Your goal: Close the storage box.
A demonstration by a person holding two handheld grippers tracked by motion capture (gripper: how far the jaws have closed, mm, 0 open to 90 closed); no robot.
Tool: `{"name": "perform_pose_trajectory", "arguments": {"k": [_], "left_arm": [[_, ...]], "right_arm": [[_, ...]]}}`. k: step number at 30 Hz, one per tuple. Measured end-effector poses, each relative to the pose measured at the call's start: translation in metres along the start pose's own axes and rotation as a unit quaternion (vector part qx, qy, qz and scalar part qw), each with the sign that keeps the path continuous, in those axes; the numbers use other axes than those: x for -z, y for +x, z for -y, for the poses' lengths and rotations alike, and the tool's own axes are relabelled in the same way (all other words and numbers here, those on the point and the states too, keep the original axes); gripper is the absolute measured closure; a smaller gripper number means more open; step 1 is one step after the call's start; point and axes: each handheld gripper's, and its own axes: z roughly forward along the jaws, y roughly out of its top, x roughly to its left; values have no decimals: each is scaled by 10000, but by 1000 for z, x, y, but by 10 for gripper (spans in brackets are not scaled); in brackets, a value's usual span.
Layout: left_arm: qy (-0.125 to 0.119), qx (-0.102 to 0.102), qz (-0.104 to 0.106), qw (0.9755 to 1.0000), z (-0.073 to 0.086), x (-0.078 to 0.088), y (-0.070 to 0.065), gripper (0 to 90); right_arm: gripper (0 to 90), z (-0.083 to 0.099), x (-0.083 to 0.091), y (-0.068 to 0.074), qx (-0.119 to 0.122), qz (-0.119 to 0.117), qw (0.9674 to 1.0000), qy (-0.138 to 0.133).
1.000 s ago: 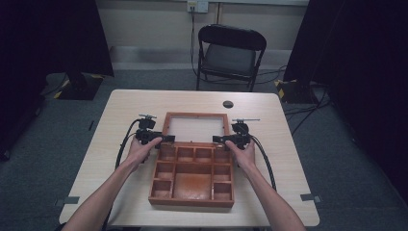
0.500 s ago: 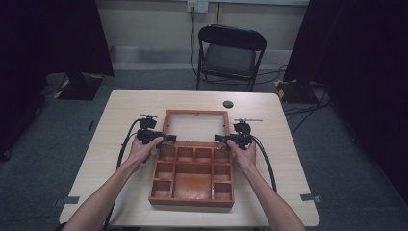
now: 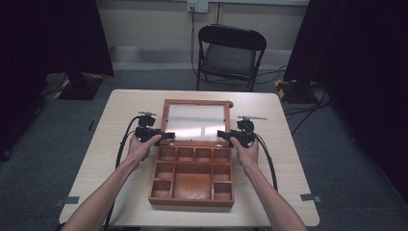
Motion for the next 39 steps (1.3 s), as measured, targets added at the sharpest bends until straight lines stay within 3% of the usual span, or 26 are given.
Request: {"name": "perform_pose_trajectory", "arguments": {"k": [9,13,18,27,32,39], "left_arm": [[-182,-61,18,9998,-3,10,-2,388],[-290,-89,37,9995,-4,15,-2,434],[-458,-154,86,9988,-7,23,-5,484],[-531,-361,91,9979,-8,34,-11,508],[-569,-456,114,9973,-7,42,-15,540],[-630,-510,56,9967,-5,47,-19,579]], "right_arm": [[440,-3,9,3,27,-35,9999,-165],[500,-5,14,5,158,34,9996,-229],[549,-6,24,6,151,-76,9993,-328],[555,-8,35,13,222,-127,9989,-383],[560,-8,40,19,415,-38,9984,-391],[572,-8,45,21,334,-119,9984,-440]]}}
